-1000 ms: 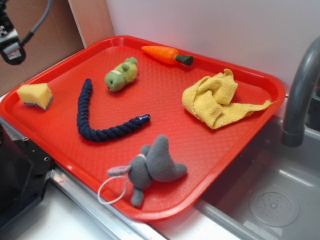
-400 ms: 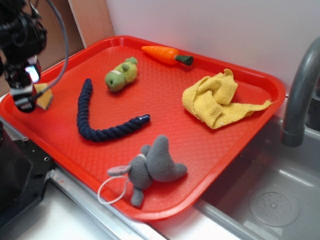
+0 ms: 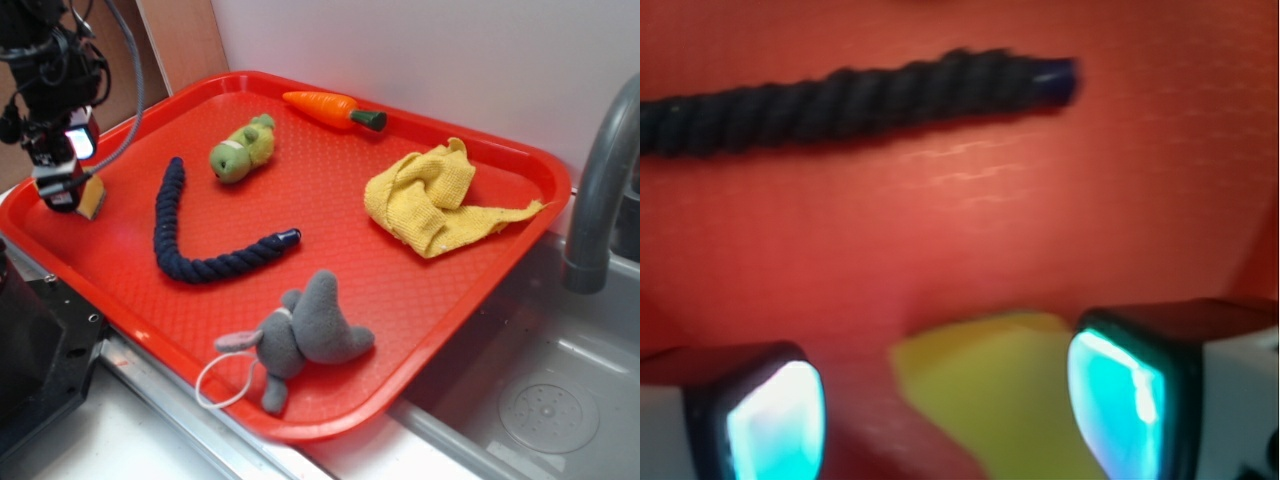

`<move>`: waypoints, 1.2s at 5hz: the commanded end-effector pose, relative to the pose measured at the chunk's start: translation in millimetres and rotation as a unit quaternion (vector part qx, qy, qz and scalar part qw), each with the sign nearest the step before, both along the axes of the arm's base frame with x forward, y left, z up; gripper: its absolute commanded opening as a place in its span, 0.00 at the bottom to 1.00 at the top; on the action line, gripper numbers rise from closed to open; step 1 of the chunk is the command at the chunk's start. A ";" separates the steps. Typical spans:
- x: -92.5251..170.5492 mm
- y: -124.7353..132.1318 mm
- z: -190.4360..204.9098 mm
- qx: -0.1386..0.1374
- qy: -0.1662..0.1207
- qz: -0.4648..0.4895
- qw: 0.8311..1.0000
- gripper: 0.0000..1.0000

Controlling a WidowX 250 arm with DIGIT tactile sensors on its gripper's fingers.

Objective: Grab the green sponge.

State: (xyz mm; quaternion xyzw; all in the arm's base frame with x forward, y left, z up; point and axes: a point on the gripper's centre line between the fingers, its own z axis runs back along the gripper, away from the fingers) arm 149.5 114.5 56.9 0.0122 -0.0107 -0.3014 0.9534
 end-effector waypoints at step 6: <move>14.4 -42.5 37.6 0.064 -0.043 -0.060 0.995 0.00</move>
